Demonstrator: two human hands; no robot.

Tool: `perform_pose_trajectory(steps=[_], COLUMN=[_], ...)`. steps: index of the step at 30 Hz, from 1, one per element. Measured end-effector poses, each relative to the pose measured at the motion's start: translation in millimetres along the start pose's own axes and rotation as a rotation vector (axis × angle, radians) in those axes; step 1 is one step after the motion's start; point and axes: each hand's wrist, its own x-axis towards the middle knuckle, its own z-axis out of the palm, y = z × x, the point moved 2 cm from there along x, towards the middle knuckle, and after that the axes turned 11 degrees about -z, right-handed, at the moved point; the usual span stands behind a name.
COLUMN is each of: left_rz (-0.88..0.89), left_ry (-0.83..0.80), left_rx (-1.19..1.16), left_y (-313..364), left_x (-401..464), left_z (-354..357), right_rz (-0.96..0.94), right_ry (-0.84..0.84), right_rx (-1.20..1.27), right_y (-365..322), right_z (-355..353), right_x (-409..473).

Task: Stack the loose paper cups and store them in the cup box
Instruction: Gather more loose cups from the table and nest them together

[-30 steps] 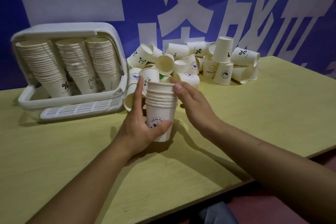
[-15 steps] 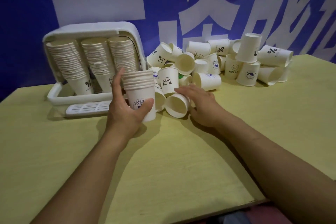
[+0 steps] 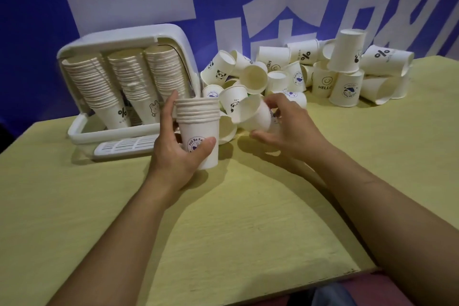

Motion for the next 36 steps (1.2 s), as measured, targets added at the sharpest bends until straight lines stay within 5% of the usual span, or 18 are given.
perform_pose_trajectory(steps=[9, 18, 24, 28, 32, 36], left_rz=[0.015, 0.018, 0.016, -0.009, -0.033, -0.040], left_ry=[-0.426, -0.348, -0.289, -0.253, -0.243, -0.238], left_rx=[0.212, 0.250, 0.244, 0.225, 0.259, 0.279], left_y=[14.9, 13.0, 9.7, 5.8, 4.7, 6.4], left_x=[-21.3, -20.1, -15.2, -11.8, -11.4, -12.4], left_z=[19.9, 21.5, 19.9, 17.4, 17.9, 18.7], right_rz=[0.108, -0.013, 0.041, 0.160, 0.239, 0.148], right_ry=[0.413, 0.042, 0.267, 0.046, -0.124, -0.037], right_rx=[0.600, 0.623, 0.300, -0.271, -0.346, -0.473], right_y=[-12.3, -29.6, -2.6, 46.5, 67.9, 57.2], right_z=[-17.4, 13.7, -2.3, -23.4, -19.3, -24.4], right_x=[-14.0, -21.7, -4.6, 23.1, 16.5, 18.6])
